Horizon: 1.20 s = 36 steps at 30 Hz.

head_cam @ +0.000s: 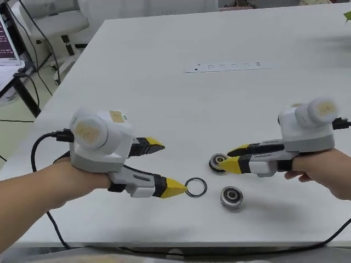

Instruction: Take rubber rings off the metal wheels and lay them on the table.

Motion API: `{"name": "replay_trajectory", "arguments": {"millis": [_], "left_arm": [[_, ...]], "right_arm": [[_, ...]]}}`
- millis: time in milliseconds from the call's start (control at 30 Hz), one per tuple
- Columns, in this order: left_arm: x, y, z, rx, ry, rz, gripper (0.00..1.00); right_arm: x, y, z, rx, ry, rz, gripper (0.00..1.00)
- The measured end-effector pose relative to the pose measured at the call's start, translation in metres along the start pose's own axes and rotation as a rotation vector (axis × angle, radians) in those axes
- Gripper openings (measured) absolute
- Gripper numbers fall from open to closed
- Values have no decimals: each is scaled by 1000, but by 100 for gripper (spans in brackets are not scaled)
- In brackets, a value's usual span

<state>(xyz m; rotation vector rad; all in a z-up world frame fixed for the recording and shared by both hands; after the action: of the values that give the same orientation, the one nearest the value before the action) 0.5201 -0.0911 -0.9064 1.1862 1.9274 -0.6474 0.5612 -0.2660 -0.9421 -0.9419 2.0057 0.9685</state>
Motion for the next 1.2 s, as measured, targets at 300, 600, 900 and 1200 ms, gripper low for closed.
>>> {"name": "replay_trajectory", "arguments": {"millis": [300,600,900,1200], "left_arm": [[-10,14,15,-2,2,4,65],[-14,21,32,10,19,13,64],[-12,27,50,26,37,17,60],[-11,26,67,47,43,18,54]], "right_arm": [[-2,-12,-11,35,-23,-28,35],[0,-24,-13,62,-25,-61,36],[10,-32,-11,74,1,-86,34],[14,-33,-6,70,7,-100,33]]}}
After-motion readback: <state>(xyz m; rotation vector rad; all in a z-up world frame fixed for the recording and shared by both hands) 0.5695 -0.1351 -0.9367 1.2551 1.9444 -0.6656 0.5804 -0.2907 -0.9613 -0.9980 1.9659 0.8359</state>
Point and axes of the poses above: the centre of the closed fingertips' face, and the gripper's own axes: z roughly forward along the fingers, y roughly to its left, x roughly out of its underside, the point moved 6 cm from there along -z, roughly backward along the fingers, and after that the axes turned 3 degrees about x, right-handed, at the moved point
